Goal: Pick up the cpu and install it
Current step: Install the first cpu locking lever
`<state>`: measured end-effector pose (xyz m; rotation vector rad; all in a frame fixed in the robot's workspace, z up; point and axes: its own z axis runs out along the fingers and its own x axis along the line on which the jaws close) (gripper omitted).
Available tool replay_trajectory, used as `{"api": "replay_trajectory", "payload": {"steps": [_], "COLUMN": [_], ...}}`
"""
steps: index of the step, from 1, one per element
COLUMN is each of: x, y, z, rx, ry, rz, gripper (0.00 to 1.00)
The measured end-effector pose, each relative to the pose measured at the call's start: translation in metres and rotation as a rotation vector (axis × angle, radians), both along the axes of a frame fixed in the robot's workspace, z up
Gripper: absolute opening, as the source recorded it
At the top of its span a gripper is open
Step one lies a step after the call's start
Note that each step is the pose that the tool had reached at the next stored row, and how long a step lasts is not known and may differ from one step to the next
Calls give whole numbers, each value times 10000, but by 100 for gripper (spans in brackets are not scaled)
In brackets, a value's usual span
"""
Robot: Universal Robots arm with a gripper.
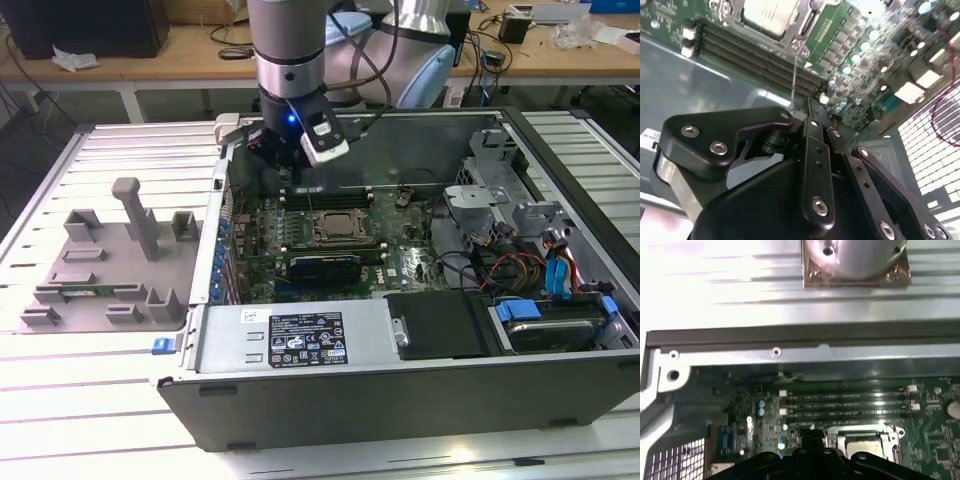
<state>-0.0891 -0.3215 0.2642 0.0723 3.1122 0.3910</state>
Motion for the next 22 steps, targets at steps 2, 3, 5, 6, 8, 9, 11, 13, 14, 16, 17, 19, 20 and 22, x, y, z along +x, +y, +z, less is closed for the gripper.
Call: {"api": "replay_trajectory", "payload": {"steps": [2, 3, 5, 6, 8, 9, 11, 13, 14, 16, 17, 19, 20, 22], "x": [94, 126, 231, 292, 424, 456, 515, 515, 515, 516, 515, 516, 515, 514], "y": [0, 0, 0, 0, 0, 0, -1, 0, 0, 1, 0, -5, -10, -23], "z": [-68, -72, -79, -83, -92, -93, -96, -96, -96, -102, -112, -141, -158, -189], "rx": [214, 218, 223, 224, 226, 226, 226, 226, 226, 231, 231, 231, 231, 223], "ry": [0, 1, 1, 1, 0, 1, 1, 0, 1, -2, -18, -65, -105, -266], "rz": [1, 0, 1, -1, 0, 0, -6, -9, -10, -10, -9, -7, -9, -8], "gripper": [11, 11, 11, 11, 11, 11, 11, 11, 11, 11, 11, 11, 11, 11]}}
